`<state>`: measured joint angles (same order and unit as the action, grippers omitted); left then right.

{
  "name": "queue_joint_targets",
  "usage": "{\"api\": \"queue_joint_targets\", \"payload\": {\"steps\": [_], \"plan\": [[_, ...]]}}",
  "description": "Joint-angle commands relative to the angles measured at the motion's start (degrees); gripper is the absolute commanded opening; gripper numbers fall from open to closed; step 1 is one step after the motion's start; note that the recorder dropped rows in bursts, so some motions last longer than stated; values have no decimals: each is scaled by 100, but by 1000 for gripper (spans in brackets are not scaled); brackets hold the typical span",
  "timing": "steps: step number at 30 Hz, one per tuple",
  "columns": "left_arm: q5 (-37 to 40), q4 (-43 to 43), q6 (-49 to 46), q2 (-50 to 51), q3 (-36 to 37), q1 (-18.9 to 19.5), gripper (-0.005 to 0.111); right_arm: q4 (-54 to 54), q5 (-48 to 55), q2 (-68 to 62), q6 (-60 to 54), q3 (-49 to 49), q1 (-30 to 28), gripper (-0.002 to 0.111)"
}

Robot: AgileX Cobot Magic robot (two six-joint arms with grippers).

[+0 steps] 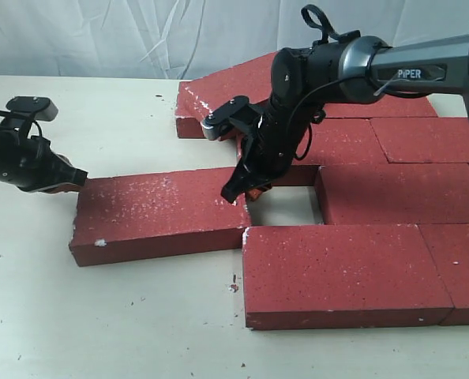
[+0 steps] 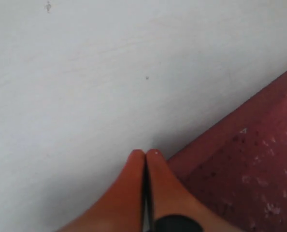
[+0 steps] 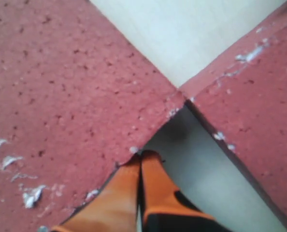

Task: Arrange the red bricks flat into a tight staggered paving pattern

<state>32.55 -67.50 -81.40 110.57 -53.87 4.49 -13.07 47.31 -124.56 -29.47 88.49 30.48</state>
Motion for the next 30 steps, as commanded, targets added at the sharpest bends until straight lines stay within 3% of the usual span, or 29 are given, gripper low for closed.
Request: {"api": "queue_joint_targets", "payload": {"steps": [1,10,24,27,30], "plan": [[-67,-150,-21,6,-24,-24,0,-52,158,44,-66,-22,29,-1],[-289,-552,-427,6,-24,-292,0,267,396,227,-53,-22,15,-1],[-508,-735,-743,6,-24,-301,0,1058,640,426,284,-22,-52,-1],[-625,-477,-684,-31,-24,-175,0,1045,679,556,315,-22,-181,-1],[-529,368,345,-202,-24,45,0,992,824,732,315,-33,-341,-1]]}}
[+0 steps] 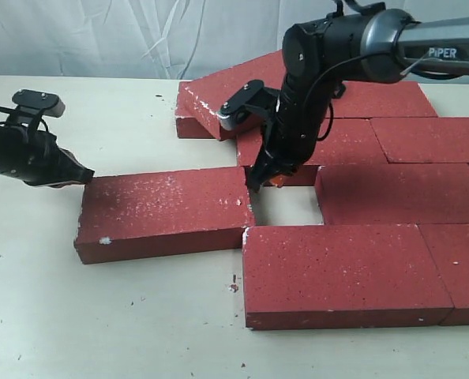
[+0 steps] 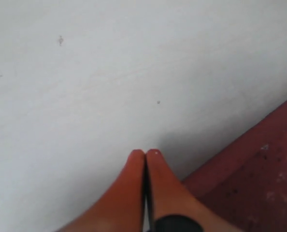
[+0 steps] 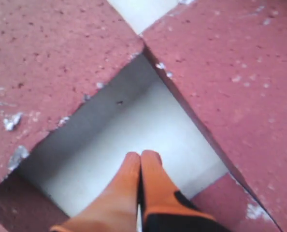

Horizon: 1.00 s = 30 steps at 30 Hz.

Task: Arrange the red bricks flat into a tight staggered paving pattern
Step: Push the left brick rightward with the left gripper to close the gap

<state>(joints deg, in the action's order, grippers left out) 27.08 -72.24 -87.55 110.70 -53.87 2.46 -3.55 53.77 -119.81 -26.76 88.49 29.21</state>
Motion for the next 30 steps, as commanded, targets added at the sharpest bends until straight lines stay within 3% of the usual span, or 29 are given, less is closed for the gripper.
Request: {"api": "queue_joint_targets", "payload": {"steps": [1,4,7,21,30], "plan": [[79,1214,1293,-286,-24,333,0,29,215,304,44,-33,-279,-1],[354,2588,2583,-539,-24,490,0,-103,155,438,108,-172,-461,-1],[880,3215,2943,-630,-24,490,0,-65,120,570,108,-381,-591,-1],[1008,3118,2812,-180,-138,109,0,-227,-821,953,95,-838,-1589,-1],[333,2928,2812,14,-273,-375,0,-553,-888,964,95,-838,-1658,-1]]}}
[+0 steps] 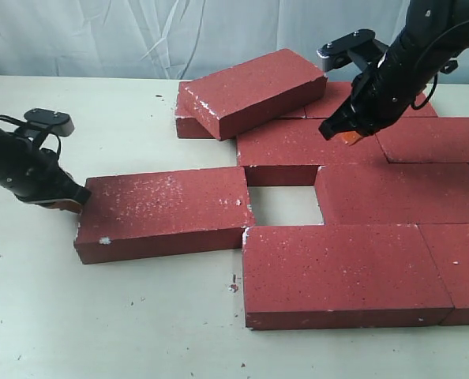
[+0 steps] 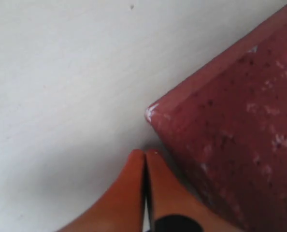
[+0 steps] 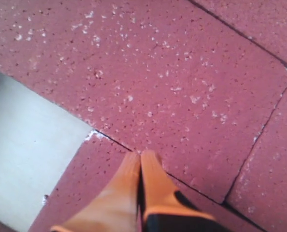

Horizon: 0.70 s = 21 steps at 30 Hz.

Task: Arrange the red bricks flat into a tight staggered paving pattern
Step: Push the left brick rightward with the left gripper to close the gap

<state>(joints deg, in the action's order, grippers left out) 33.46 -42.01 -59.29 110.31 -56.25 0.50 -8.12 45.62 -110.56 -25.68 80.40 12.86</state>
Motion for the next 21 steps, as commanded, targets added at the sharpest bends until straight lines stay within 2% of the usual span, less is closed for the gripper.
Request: {"api": "queue_joint_targets", "payload": {"steps": [1,21], "plan": [[-380,-95,-14,53,-35,-212,0,-96,-86,39,-13,-29,-22,-1],[-878,-322,-25,174,-167,-756,0,-163,-120,39,-13,-29,-22,-1]]}}
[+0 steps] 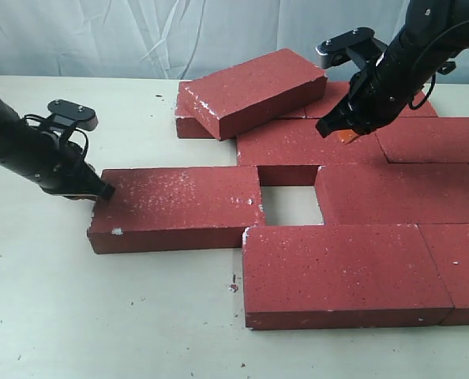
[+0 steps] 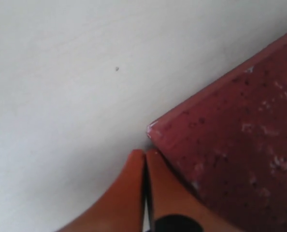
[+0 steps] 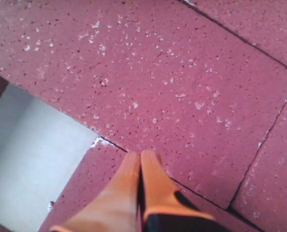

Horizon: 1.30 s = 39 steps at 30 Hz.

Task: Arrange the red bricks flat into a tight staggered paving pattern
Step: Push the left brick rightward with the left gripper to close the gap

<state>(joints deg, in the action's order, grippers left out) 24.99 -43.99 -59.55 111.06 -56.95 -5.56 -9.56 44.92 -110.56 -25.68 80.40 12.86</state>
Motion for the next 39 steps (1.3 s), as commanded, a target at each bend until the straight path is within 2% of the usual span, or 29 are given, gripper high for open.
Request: {"api": "queue_joint_targets", "payload": {"steps": [1,16,34,39], "plan": [[-31,-124,0,148,-126,-192,0,-18,-50,39,-13,-29,-22,-1],[-51,-166,0,489,-457,-851,0,-74,-94,39,-13,-29,-22,-1],[-325,-318,0,489,-557,-1314,0,-141,-119,39,-13,-29,-22,-1],[-278,-318,0,749,-712,-1500,0,-141,-119,39,-13,-29,-22,-1]]}}
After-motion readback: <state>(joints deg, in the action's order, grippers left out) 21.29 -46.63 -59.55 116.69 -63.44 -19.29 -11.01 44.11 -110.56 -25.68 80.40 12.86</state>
